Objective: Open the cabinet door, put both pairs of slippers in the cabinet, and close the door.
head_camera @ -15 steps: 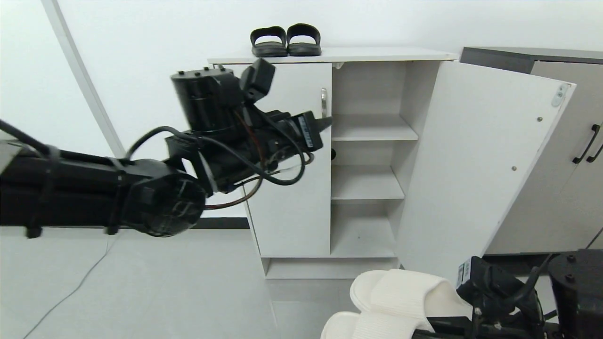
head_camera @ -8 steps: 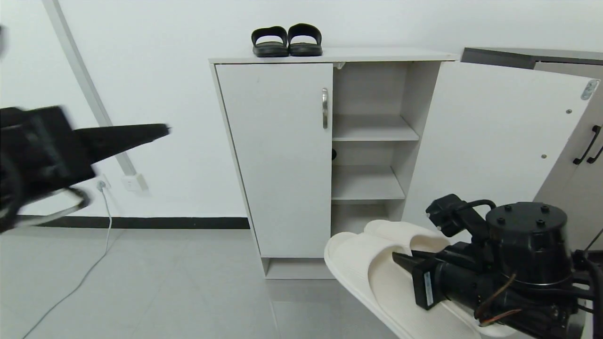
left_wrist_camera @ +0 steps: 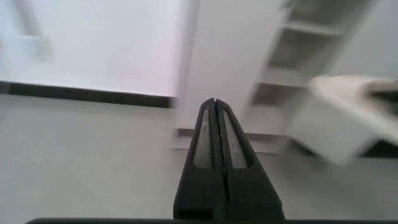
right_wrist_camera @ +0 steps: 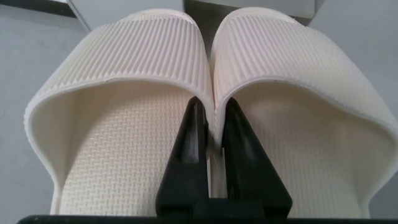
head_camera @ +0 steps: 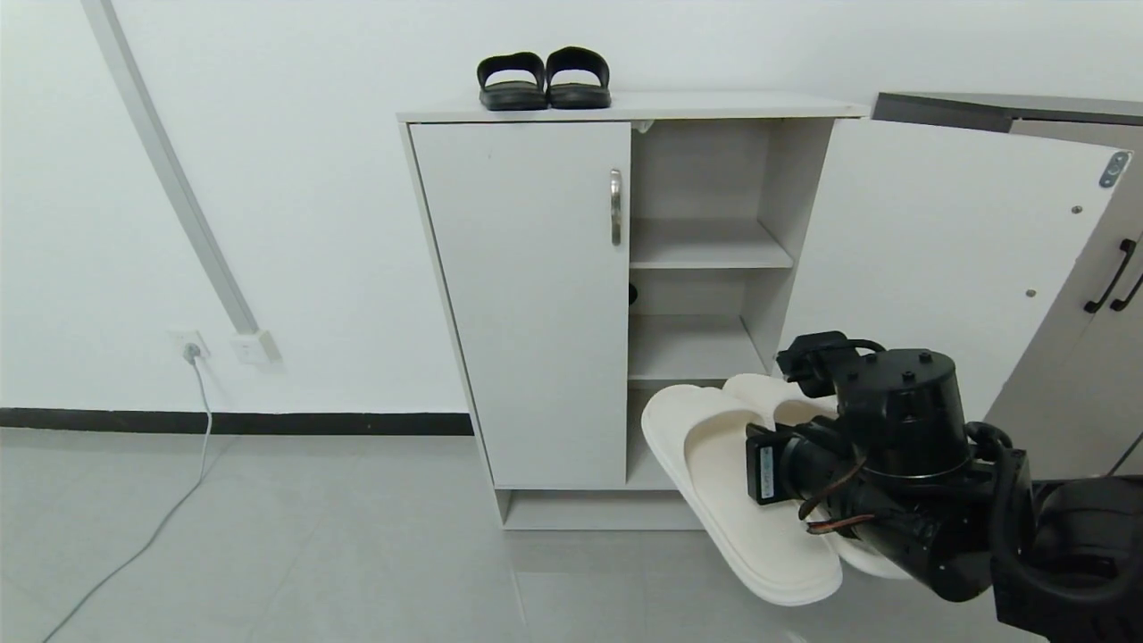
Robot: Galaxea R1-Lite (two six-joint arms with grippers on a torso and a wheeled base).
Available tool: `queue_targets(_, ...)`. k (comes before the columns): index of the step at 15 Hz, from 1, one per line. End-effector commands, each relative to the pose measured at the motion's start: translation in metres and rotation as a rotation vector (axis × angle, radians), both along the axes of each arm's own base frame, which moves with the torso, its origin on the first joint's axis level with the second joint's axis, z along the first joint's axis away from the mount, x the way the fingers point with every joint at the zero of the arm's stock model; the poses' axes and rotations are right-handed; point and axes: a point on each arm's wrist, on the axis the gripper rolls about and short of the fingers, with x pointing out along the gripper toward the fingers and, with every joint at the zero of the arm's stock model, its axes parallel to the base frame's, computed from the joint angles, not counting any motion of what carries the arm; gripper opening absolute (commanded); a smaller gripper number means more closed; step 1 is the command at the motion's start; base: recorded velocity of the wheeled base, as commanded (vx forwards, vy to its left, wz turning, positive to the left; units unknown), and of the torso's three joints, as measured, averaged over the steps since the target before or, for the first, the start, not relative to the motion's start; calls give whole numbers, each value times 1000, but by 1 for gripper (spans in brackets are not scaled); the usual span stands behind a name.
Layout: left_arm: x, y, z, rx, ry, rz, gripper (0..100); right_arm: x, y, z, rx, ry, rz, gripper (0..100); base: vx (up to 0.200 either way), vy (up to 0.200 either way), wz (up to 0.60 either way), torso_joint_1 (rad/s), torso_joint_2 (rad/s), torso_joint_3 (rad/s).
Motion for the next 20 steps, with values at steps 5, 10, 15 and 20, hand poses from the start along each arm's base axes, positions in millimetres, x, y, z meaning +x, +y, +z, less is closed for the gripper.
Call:
queue_targets(5,-1,-4,-97,114,-103,103,0,2,2,-5,-12,14,1,0,0,0,0,0,0,0)
queue_targets(10,-1,-6,-98,118,-97,18,0,10,11,2,11,-11,7,0,0,0,0,0,0,0)
queue_targets(15,0,-6,-99,112,-95,21,0,31,37,-1,-6,-65,-146,0,0,0,0,0,0,0)
queue_targets(20,-1,-6,-98,114,-96,20,0,43,51,-14,-33,-72,-218,0,0,-160,0,2,2,1)
